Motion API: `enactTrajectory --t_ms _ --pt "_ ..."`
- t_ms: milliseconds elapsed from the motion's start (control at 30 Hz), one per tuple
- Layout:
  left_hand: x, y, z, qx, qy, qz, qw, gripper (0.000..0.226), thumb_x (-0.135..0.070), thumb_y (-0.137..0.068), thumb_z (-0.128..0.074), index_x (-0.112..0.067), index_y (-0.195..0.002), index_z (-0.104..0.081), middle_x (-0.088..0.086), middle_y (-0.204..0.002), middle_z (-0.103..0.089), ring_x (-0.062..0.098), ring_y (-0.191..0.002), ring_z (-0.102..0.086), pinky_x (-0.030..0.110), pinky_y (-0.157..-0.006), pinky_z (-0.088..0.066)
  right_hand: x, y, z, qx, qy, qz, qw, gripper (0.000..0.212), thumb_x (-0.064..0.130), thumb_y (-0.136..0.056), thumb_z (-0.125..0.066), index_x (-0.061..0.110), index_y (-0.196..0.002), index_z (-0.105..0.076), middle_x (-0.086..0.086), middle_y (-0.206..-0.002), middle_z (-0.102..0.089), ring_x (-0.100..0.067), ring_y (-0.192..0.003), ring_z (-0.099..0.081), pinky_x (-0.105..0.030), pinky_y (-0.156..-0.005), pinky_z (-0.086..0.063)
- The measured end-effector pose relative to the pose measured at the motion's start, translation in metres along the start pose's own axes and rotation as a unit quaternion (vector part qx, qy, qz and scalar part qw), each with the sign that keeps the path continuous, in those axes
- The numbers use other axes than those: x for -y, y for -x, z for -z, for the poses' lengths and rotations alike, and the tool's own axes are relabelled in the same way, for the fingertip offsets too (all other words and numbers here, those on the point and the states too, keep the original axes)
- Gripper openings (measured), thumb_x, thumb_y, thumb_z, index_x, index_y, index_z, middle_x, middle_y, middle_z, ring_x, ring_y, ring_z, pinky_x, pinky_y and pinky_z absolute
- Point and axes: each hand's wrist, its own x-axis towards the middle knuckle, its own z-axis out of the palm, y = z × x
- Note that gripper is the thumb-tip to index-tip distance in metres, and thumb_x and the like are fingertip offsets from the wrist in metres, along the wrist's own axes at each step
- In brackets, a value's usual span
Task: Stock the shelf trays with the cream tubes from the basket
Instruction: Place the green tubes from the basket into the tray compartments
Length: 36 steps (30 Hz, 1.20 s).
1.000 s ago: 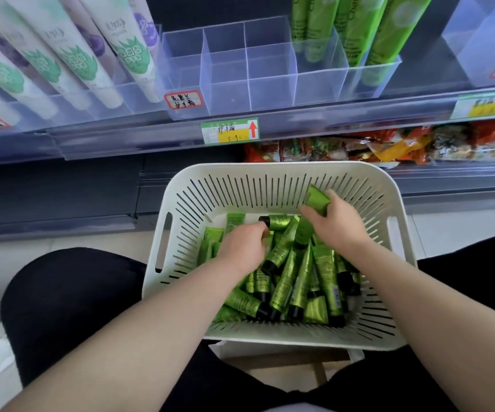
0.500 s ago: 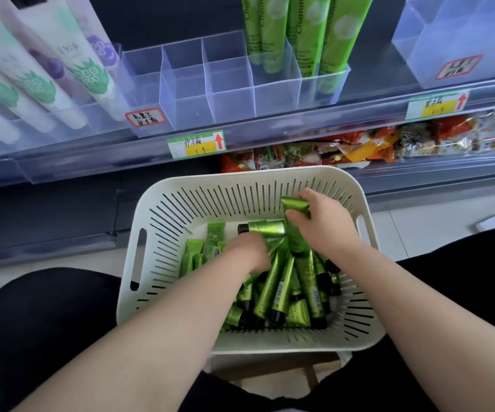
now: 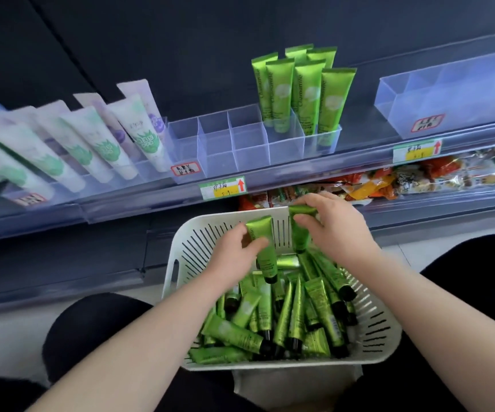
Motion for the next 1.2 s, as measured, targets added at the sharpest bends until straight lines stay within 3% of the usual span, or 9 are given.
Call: enactTrajectory --t_ms 133,233,333,500,600,700,833,1067,1200 --pt "-0.040 -0.014 0.043 -0.073 0.063 -0.072 0.993 0.026 -0.018 -0.084 -0.072 -0.025 -0.106 -0.059 -0.001 -0.097 -0.069 0.019 -0.092 -0.066 0.045 -0.086 -0.054 0.020 -0.018 0.035 -0.046 0.020 0.038 0.998 0.026 0.026 -0.087 -0.065 0.025 -0.113 -0.065 0.001 -0.102 -0.067 -0.023 -0.099 -0.057 -0.036 -0.075 -0.048" --pt "-0.077 -0.028 0.078 -0.127 0.084 -0.105 0.983 0.015 -0.018 -0.087 -0.067 -0.032 -0.090 -0.060 0.004 -0.092 -0.068 0.025 -0.090 -0.066 0.049 -0.080 -0.056 0.039 -0.039 0.060 -0.075 0.020 0.059 0.995 0.024 0.031 -0.085 -0.065 0.030 -0.109 -0.064 0.006 -0.098 -0.067 -0.019 -0.092 -0.059 -0.033 -0.070 -0.047" --pt "-0.114 -0.044 0.111 -0.202 0.101 -0.131 0.965 0.009 -0.024 -0.083 -0.064 -0.032 -0.081 -0.060 0.002 -0.082 -0.068 0.031 -0.086 -0.068 0.042 -0.067 -0.059 0.059 -0.061 0.080 -0.093 0.026 0.081 0.992 0.024 0.035 -0.085 -0.065 0.032 -0.108 -0.062 0.007 -0.097 -0.068 -0.018 -0.090 -0.059 -0.033 -0.069 -0.048" --pt "-0.160 -0.080 0.143 -0.264 0.091 -0.173 0.945 0.011 -0.024 -0.079 -0.060 -0.035 -0.082 -0.060 0.005 -0.089 -0.068 0.027 -0.089 -0.067 0.051 -0.077 -0.057 0.084 -0.095 0.095 -0.135 0.032 0.129 0.982 0.020 0.029 -0.087 -0.063 0.027 -0.107 -0.061 0.004 -0.094 -0.066 -0.022 -0.088 -0.058 -0.031 -0.064 -0.042" --pt "-0.177 -0.106 0.145 -0.275 0.037 -0.192 0.941 0.014 -0.017 -0.083 -0.060 -0.031 -0.086 -0.059 -0.002 -0.083 -0.064 0.026 -0.086 -0.064 0.049 -0.077 -0.055 0.088 -0.114 0.100 -0.133 0.030 0.145 0.980 0.018 0.021 -0.089 -0.059 0.021 -0.107 -0.059 0.001 -0.096 -0.064 -0.024 -0.087 -0.057 -0.035 -0.065 -0.043" --pt "-0.183 -0.132 0.140 -0.275 -0.029 -0.192 0.942 0.014 -0.014 -0.087 -0.059 -0.027 -0.091 -0.060 -0.005 -0.084 -0.061 0.021 -0.080 -0.060 0.034 -0.070 -0.052 0.084 -0.130 0.103 -0.133 0.023 0.138 0.981 0.014 0.019 -0.091 -0.056 0.020 -0.105 -0.059 0.003 -0.094 -0.056 -0.019 -0.075 -0.050 -0.032 -0.061 -0.038" --pt "-0.178 -0.159 0.130 -0.240 -0.088 -0.165 0.953 0.014 -0.013 -0.089 -0.059 -0.026 -0.093 -0.060 -0.003 -0.090 -0.060 0.013 -0.076 -0.053 0.021 -0.057 -0.036 0.080 -0.144 0.106 -0.119 0.046 0.129 0.983 0.016 0.022 -0.094 -0.053 0.022 -0.109 -0.058 0.004 -0.099 -0.055 -0.022 -0.078 -0.055 -0.039 -0.065 -0.049" --pt "-0.165 -0.183 0.131 -0.191 -0.151 -0.156 0.957 0.011 -0.014 -0.089 -0.060 -0.024 -0.095 -0.062 -0.002 -0.091 -0.062 0.019 -0.085 -0.056 0.025 -0.067 -0.035 0.080 -0.156 0.103 -0.105 0.058 0.128 0.984 0.016 0.025 -0.095 -0.052 0.023 -0.110 -0.057 0.005 -0.101 -0.055 -0.021 -0.079 -0.058 -0.036 -0.061 -0.048" --pt "-0.162 -0.178 0.138 -0.201 -0.155 -0.168 0.953 0.022 -0.012 -0.089 -0.062 -0.023 -0.109 -0.065 -0.002 -0.106 -0.067 0.019 -0.098 -0.061 0.033 -0.084 -0.049 0.087 -0.165 0.100 -0.106 0.071 0.140 0.982 0.017 0.024 -0.095 -0.052 0.022 -0.111 -0.057 0.003 -0.103 -0.056 -0.024 -0.082 -0.058 -0.038 -0.064 -0.049"
